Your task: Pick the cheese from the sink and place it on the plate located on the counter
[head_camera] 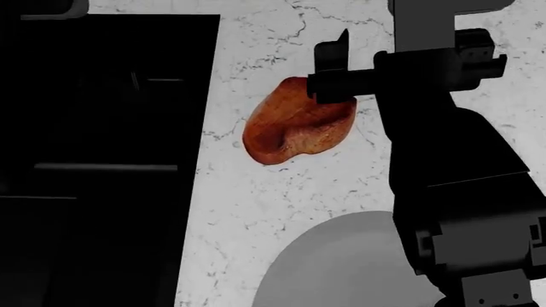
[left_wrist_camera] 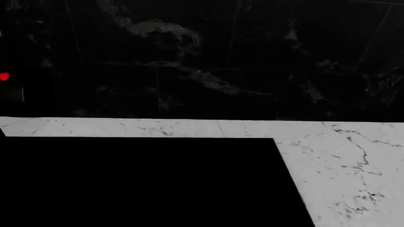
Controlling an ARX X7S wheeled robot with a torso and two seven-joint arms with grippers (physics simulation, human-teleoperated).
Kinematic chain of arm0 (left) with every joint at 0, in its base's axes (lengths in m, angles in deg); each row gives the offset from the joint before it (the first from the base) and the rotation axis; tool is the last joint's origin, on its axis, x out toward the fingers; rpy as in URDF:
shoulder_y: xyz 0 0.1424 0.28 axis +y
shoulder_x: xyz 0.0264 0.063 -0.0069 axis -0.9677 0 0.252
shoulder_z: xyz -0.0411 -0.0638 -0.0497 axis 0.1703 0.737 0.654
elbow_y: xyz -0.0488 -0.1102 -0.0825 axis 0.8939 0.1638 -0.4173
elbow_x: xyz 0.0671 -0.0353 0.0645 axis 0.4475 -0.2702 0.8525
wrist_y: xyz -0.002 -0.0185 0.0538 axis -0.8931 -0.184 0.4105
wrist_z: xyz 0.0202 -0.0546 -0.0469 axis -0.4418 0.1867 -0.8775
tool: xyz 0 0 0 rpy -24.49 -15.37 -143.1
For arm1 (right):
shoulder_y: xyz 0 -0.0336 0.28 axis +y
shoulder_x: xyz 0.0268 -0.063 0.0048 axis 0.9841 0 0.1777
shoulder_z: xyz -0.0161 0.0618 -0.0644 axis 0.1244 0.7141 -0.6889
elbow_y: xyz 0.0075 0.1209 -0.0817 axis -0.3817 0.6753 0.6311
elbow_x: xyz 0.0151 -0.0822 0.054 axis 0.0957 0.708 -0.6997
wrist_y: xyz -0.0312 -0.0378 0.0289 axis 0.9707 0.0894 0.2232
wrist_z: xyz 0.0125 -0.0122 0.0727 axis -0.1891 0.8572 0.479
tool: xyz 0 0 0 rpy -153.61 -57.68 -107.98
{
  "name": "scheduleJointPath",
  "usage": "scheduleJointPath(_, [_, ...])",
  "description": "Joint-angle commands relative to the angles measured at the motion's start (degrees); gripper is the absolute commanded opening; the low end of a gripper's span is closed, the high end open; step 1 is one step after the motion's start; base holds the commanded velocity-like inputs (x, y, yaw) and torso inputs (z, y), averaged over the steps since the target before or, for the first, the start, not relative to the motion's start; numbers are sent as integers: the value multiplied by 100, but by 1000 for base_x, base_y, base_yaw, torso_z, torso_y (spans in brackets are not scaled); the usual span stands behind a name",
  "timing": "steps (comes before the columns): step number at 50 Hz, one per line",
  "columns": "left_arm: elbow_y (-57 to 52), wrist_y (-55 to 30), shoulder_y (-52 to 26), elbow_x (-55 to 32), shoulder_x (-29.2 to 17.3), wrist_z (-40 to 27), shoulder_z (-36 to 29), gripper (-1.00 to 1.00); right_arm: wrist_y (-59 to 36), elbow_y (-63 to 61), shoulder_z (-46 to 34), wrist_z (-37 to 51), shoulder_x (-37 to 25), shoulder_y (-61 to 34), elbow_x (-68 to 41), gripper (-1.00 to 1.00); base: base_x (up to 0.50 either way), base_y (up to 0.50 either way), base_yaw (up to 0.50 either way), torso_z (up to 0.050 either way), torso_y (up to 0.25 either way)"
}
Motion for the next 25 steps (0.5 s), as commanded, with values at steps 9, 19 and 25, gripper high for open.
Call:
scheduleJointPath(9, [-104, -512, -62, -110, -172, -158, -9, 100, 18, -30, -3, 24, -12, 8, -57, 100, 0, 0, 0, 0, 0])
scheduleJointPath(19, [-943, -2817, -128, -663, -471, -731, 281, 100, 27, -47, 29, 31, -40, 23, -100, 100, 0, 0, 0, 0, 0])
scheduleJointPath(25, [-1084, -3622, -245, -1403, -681, -1264, 280, 100, -18, -105, 41, 58, -34, 16, -134, 100, 0, 0, 0, 0, 0])
